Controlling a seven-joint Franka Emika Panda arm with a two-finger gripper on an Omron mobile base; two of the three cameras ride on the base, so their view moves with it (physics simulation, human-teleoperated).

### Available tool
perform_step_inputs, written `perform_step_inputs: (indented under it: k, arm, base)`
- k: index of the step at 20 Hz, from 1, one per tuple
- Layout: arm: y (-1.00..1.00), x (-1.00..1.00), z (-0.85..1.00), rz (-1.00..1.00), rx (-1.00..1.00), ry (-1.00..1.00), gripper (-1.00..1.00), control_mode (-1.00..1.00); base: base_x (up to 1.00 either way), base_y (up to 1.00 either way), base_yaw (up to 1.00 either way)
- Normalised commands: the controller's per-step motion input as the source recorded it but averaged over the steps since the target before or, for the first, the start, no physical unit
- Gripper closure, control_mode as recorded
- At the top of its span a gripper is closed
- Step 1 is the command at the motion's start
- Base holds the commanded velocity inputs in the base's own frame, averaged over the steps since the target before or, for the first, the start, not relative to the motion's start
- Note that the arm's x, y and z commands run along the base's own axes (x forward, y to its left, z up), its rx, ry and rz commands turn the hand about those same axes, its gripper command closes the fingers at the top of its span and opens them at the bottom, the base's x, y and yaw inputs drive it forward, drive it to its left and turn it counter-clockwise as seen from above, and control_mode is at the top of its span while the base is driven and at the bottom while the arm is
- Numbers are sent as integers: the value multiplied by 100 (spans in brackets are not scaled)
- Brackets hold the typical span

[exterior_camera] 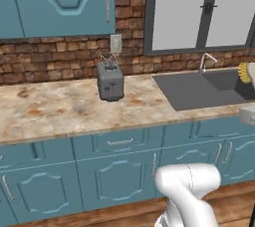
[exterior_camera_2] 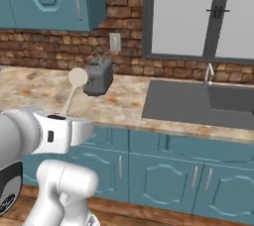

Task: Grab the spray bottle from the cabinet, then place it next to the cutting board for sanitizing. Then grab the dish brush from the countertop next to the sink and place it next to the cutting board.

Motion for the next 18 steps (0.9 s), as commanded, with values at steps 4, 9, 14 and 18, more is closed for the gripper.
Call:
perform_step_inputs:
  k: [4,9,14,18]
  arm:
    - [0,0,0,0,0,0,100,100]
    - [0,0,0,0,0,0,100,100]
    - [0,0,0,0,0,0,100,100]
    - [0,0,0,0,0,0,100,100]
  base:
    - [-39,-100,-7]
    - [-4,-100,-4]
    - [0,-100,-3]
    - [0,-100,-3]
